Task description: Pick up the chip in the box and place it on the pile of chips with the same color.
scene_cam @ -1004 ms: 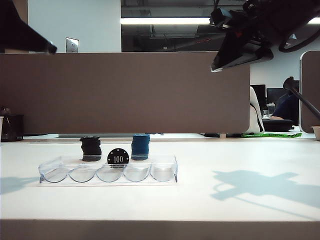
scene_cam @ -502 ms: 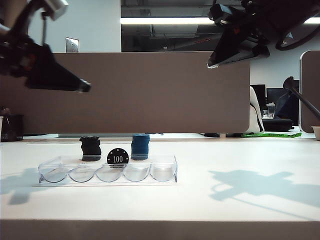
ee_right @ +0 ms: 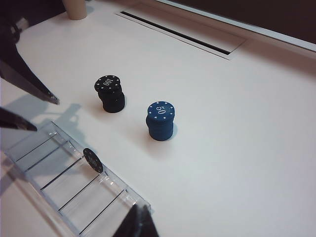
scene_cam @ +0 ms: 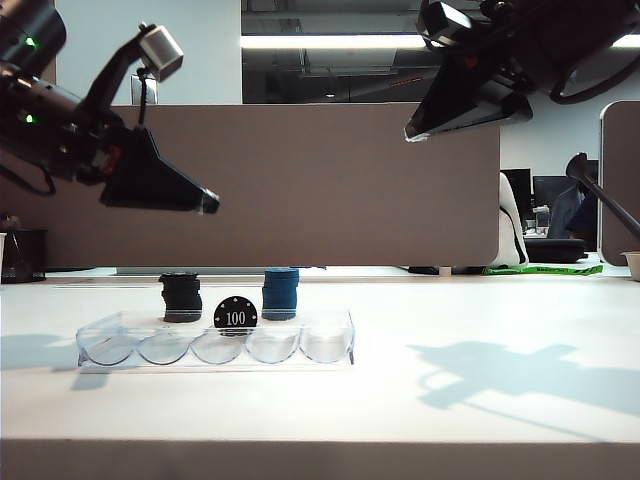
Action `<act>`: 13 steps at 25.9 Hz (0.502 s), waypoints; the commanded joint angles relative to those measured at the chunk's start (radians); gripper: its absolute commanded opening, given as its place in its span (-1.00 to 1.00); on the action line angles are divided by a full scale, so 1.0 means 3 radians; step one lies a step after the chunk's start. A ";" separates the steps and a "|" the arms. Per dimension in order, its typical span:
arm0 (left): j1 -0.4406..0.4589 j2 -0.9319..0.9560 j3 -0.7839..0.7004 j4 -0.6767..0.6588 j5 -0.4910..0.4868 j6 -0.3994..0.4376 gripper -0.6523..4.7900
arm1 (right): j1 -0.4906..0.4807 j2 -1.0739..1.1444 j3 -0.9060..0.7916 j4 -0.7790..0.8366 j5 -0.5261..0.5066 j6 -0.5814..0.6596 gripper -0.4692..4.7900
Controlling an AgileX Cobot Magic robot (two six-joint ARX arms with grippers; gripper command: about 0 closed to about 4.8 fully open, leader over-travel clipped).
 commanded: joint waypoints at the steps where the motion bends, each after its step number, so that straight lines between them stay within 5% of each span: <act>1: -0.0028 0.0118 0.0015 -0.0090 0.0034 0.0214 -0.02 | 0.0003 -0.0004 0.0005 0.0042 -0.0013 -0.0011 -0.84; 13: -0.0127 0.0327 0.0017 -0.0142 0.0018 0.0448 0.18 | 0.0003 -0.0004 -0.0006 0.0039 -0.0014 -0.0010 -0.84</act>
